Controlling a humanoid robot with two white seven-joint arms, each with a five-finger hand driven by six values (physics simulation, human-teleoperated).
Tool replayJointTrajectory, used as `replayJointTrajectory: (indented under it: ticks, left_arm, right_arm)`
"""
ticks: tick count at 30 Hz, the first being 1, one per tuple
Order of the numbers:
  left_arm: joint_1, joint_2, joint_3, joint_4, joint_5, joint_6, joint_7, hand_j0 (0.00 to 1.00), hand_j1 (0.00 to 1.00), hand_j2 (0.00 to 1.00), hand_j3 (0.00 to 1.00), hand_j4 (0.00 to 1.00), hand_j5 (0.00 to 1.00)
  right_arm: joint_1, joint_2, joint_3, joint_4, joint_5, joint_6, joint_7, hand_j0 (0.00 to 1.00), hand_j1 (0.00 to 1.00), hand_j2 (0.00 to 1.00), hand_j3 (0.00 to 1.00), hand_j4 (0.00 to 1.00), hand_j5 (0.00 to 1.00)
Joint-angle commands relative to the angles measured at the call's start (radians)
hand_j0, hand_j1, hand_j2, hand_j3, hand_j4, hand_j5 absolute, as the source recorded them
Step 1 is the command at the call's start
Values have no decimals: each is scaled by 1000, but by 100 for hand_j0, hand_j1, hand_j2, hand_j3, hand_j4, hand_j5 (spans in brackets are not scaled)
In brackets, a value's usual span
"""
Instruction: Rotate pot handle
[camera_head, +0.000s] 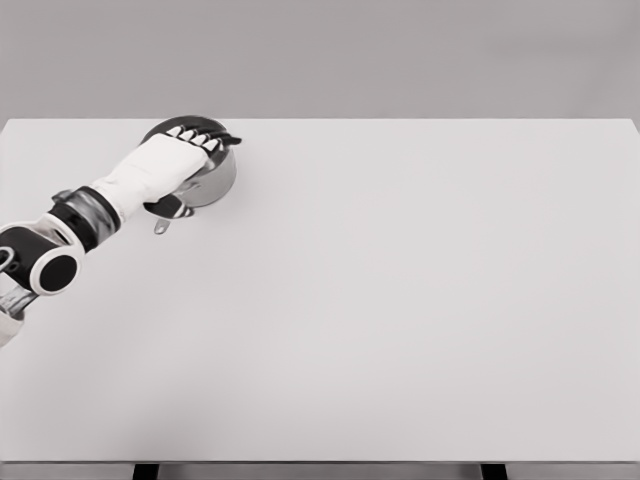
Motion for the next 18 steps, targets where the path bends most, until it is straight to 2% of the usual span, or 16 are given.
replayJointTrajectory:
  ticks: [1, 6, 9, 18]
  left_arm:
    - [0, 7, 4, 0, -2, -1, 1, 100, 100, 100, 100, 100, 100]
    - [2, 7, 5, 1, -4, 1, 2, 100, 100, 100, 100, 100, 100]
    - [34, 21, 38, 1, -25, -1, 2, 100, 100, 100, 100, 100, 100]
    - [34, 33, 41, 1, -27, -1, 1, 100, 100, 100, 100, 100, 100]
  right_arm:
    - [0, 0, 0, 0, 0, 0, 0, 100, 100, 100, 100, 100, 100]
    - [0, 0, 0, 0, 0, 0, 0, 100, 100, 100, 100, 100, 100]
    - [0, 0, 0, 0, 0, 0, 0, 100, 100, 100, 100, 100, 100]
    - [0, 0, 0, 0, 0, 0, 0, 100, 100, 100, 100, 100, 100]
